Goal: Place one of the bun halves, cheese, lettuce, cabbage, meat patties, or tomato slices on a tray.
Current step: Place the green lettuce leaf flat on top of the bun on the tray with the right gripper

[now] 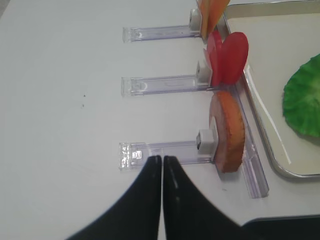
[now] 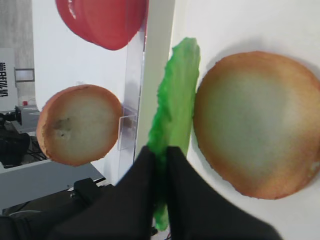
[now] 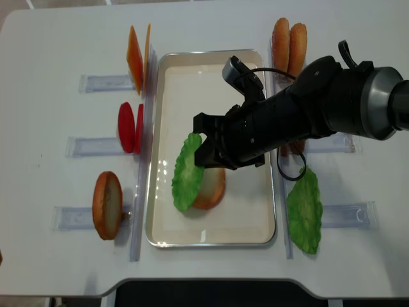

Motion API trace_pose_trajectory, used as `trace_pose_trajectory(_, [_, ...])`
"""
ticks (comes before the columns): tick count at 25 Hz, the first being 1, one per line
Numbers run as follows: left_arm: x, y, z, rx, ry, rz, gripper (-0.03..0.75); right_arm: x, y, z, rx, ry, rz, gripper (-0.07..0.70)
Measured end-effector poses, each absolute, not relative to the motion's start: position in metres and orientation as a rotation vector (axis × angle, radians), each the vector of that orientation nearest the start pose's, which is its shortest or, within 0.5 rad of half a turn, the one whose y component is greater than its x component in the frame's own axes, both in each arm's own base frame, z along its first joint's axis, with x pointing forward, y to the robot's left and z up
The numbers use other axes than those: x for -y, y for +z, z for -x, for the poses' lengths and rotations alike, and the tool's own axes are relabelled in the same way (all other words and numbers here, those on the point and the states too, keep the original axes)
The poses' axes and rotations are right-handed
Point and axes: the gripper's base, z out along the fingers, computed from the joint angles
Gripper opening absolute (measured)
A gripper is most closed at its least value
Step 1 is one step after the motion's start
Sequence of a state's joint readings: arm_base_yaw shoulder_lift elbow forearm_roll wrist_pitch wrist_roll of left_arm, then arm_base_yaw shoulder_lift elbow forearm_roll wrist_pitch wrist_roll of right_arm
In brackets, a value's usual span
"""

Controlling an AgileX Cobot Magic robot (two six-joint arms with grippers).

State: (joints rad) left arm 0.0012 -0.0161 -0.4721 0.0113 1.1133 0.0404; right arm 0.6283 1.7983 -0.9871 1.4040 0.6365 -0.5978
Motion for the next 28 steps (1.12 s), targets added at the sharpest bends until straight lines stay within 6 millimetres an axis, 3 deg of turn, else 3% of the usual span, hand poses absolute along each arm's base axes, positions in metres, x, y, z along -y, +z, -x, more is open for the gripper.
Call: trace_pose_trajectory(28, [-0.001, 0.265, 0.006, -2.108, 0.039, -0.040, 0.000, -0.235, 0.178, -0.260, -2.757, 1.178, 0.163, 0.031])
